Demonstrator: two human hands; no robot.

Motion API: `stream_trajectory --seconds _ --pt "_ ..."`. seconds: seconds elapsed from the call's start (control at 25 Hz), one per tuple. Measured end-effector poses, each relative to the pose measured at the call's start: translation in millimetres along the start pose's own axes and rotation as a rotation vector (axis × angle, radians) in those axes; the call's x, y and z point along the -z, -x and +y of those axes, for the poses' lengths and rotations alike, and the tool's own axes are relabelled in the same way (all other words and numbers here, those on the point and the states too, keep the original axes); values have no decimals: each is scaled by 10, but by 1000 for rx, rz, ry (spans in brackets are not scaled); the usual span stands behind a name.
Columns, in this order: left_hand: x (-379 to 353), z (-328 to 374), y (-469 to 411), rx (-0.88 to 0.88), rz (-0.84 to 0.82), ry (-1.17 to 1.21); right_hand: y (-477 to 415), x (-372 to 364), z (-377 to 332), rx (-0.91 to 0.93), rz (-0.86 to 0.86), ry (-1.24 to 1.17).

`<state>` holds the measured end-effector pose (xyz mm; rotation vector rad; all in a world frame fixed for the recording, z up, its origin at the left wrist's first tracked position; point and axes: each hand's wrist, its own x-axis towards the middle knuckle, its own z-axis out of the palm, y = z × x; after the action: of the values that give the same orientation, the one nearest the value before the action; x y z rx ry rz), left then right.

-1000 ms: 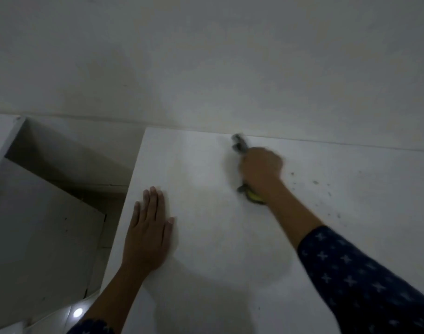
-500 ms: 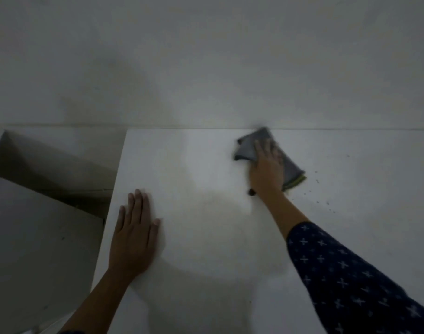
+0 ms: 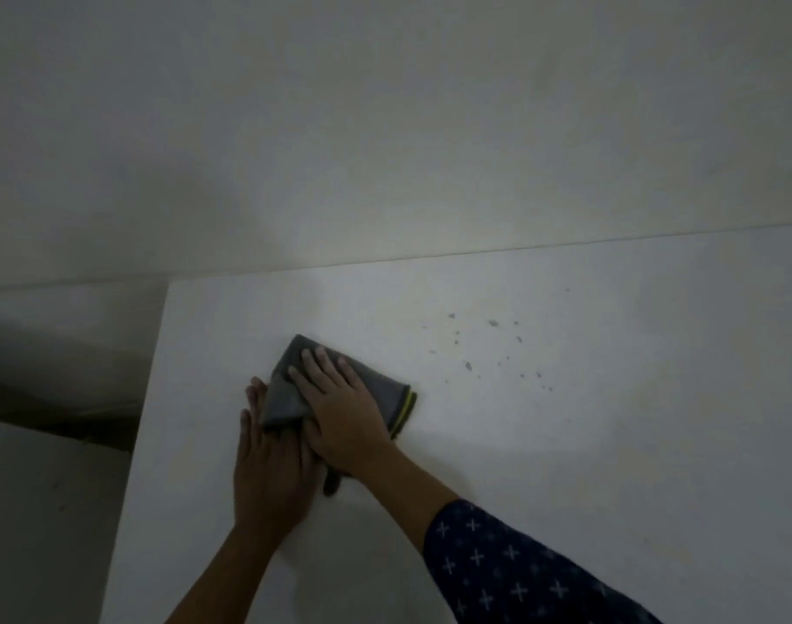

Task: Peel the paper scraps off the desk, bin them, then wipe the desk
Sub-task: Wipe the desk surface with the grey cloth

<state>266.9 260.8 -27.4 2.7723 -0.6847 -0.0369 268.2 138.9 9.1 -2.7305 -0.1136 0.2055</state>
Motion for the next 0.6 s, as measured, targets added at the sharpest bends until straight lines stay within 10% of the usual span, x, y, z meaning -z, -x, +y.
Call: stream_trajectory --seconds 0.4,0.6 --pt "-6 11 -35 18 -6 -48 724 861 2015 -937 529 -177" --pt "-22 -23 -22 -1 -11 -52 602 596 543 -676 342 -138"
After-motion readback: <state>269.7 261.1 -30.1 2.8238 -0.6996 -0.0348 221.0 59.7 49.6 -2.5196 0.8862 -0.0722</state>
